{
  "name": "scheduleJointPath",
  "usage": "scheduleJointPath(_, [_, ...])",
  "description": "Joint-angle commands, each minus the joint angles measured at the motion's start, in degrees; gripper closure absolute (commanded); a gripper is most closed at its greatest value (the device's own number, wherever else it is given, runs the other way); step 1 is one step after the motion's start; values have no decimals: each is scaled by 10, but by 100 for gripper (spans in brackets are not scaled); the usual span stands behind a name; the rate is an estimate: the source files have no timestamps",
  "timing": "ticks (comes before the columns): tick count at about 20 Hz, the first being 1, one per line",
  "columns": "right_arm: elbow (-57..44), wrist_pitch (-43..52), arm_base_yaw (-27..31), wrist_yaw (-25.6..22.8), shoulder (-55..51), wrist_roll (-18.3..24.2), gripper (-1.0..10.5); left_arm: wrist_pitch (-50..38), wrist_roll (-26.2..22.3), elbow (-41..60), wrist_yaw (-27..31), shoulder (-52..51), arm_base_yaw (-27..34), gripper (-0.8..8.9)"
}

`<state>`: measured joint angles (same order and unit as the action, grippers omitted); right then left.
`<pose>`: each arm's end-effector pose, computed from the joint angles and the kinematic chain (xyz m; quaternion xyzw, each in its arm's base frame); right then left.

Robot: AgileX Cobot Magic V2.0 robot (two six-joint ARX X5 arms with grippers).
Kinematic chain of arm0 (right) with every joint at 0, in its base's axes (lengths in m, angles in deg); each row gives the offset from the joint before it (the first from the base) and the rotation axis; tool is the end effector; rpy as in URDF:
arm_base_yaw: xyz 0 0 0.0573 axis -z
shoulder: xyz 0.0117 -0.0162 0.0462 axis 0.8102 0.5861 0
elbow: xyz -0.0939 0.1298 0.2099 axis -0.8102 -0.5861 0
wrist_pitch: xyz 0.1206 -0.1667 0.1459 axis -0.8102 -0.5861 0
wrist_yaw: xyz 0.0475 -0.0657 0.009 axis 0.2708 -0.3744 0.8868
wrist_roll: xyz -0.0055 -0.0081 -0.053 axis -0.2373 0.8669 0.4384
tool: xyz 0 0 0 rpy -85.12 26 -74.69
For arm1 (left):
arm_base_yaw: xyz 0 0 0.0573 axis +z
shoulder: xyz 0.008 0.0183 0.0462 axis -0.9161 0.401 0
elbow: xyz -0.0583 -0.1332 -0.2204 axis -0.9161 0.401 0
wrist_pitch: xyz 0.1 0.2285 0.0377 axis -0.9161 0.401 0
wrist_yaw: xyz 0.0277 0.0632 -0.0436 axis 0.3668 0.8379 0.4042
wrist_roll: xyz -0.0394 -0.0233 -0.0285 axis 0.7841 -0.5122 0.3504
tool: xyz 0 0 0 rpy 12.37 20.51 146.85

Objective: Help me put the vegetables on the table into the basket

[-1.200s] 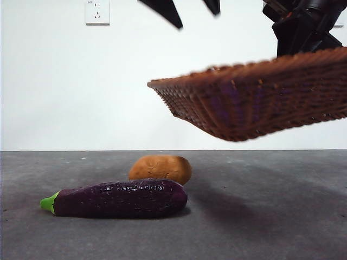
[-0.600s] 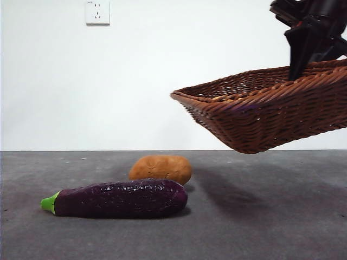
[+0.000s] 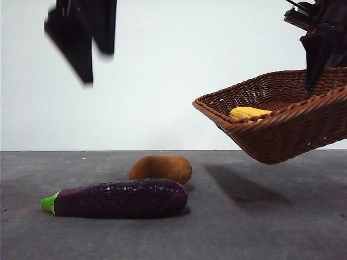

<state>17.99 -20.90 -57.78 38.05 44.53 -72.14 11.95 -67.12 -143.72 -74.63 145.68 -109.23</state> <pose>0.3256 0.0305 0.3123 0.0599 0.5972 0.1793 0.7795 0.2050 -0.1952 0.3016 0.2865 0.5646 -0.4011 0.6620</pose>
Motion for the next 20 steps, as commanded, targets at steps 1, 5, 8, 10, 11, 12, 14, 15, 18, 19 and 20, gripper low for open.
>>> scheduleJointPath(1, [-3,3,0,7,-2,-5,957,-64,-30,45,-1,3,7,316])
scheduleJointPath(5, [-3,-1,0,7,-2,-5,957,-149,-53,82,2,15,10,314])
scheduleJointPath(8, [-3,-2,0,7,-2,-6,957,-213,-81,82,44,19,11,314])
scheduleJointPath(10, [-3,-5,0,7,-2,-6,957,-257,-97,82,88,26,15,311])
scheduleJointPath(11, [-3,-6,0,7,-2,-7,957,-270,-104,82,97,30,18,310])
scheduleJointPath(12, [-3,-8,0,7,-2,-7,957,-285,-110,82,97,37,23,293])
scheduleJointPath(14, [-3,-8,0,7,-2,-8,957,-296,-128,82,95,51,33,196])
scheduleJointPath(15, [-3,-7,0,7,-2,-10,957,-300,-137,82,96,58,36,179])
scheduleJointPath(18, [-7,-3,0,7,-2,-10,957,-332,-145,81,94,76,43,179])
scheduleJointPath(19, [-11,2,0,7,-2,-10,957,-339,-151,81,83,79,43,179])
scheduleJointPath(20, [-15,7,0,7,-2,-10,957,-346,-156,81,73,81,43,180])
